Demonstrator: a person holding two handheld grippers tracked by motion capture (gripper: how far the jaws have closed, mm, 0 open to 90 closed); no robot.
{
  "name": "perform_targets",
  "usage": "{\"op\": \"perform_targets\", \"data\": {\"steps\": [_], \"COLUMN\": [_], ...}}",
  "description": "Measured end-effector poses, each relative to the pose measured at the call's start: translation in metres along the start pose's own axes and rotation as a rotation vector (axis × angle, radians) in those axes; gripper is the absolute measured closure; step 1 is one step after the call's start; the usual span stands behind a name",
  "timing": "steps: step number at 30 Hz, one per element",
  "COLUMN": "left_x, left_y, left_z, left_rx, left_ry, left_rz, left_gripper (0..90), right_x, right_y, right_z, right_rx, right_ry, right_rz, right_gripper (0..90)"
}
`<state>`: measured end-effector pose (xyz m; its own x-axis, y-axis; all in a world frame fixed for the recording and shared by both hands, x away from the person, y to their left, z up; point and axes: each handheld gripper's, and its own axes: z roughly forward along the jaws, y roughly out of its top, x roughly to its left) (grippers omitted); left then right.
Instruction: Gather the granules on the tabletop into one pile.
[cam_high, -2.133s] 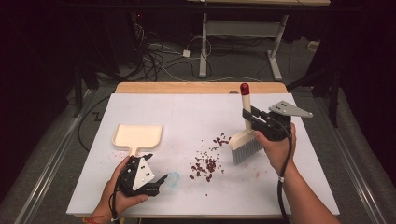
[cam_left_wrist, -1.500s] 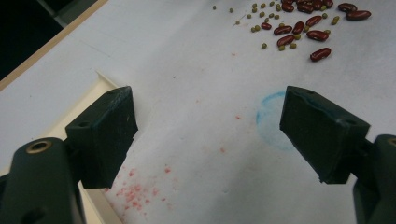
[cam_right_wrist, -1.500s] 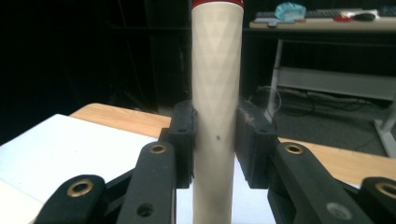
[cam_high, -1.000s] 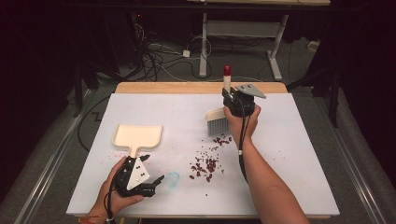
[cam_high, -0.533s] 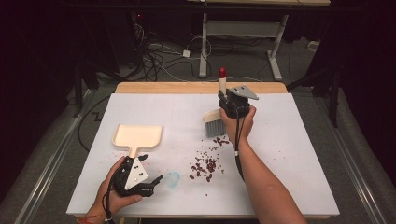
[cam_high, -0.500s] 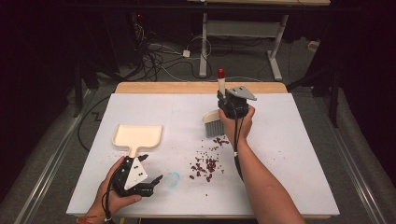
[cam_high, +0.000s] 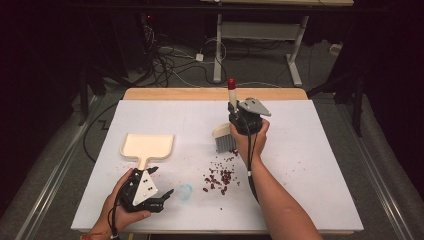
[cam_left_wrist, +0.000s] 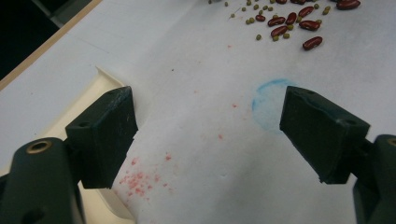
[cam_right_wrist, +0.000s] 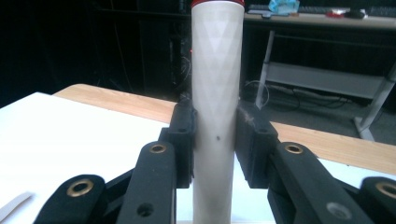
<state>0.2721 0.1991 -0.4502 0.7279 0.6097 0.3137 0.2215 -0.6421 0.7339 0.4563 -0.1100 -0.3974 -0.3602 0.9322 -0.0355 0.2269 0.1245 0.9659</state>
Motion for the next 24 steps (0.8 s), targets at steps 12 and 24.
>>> {"op": "perform_targets", "data": {"steps": [12, 24], "left_x": [-0.006, -0.007], "left_y": [0.005, 0.006], "left_z": [0.004, 0.004], "left_rx": [0.012, 0.021], "left_ry": [-0.010, -0.010], "left_rz": [0.027, 0.036], "left_gripper": [18.2, 18.2], "right_x": [0.013, 0.003], "right_y": [-0.009, 0.012], "right_z": [-0.037, -0.053], "right_rx": [-0.016, -0.045], "right_ry": [0.065, 0.149], "right_rz": [0.028, 0.059], "right_gripper": [70.7, 70.7]}}
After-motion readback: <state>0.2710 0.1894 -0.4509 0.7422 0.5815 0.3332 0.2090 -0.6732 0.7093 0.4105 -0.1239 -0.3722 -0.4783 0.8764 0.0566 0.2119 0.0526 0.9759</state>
